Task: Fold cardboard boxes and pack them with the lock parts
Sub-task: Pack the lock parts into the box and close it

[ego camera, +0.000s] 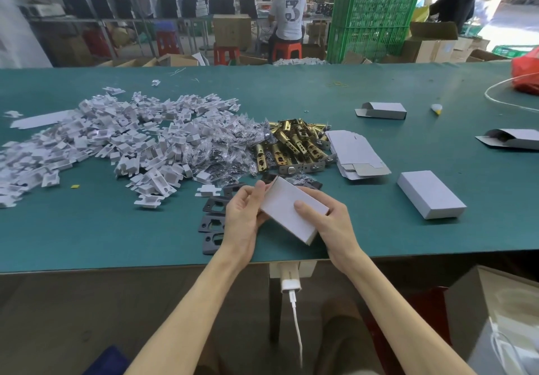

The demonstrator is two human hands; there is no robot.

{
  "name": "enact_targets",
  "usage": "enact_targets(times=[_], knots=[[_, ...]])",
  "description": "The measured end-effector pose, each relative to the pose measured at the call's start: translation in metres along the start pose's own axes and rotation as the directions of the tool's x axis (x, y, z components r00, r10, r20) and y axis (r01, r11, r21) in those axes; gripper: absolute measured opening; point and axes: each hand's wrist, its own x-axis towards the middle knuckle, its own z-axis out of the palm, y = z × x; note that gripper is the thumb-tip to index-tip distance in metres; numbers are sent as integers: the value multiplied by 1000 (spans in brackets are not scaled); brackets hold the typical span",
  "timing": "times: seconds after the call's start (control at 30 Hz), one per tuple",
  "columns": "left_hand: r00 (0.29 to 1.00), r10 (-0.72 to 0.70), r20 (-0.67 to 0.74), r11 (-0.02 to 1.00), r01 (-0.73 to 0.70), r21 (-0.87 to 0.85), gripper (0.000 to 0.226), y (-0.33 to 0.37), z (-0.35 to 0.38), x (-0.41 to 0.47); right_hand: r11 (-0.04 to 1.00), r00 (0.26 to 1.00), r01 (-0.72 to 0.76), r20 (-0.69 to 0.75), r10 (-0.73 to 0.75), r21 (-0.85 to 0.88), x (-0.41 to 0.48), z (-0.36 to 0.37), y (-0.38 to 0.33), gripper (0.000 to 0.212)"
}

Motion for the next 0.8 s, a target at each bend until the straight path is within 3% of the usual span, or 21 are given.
enact_targets(times=[0.13,0.33,0.47,0.6,0.8], knots=[[1000,-4,-5,1000,4,-8,17,-1,-1,1,1000,994,3,-112,-5,-14,1,0,3,44],[998,-33,45,998,31,48,28,-2,-2,-1,998,972,-8,-232,23,66,0,4,1,45],[996,-40,77,987,27,159,35,-3,-2,-2,999,977,-18,-210,25,34,0,3,1,34],[997,-57,58,990,49,129,24,-3,-2,-1,999,979,-31,-201,34,18,0,4,0,39],[994,-90,69,993,85,78,29,0,0,-1,999,984,-31,-175,35,21,0,4,0,32]])
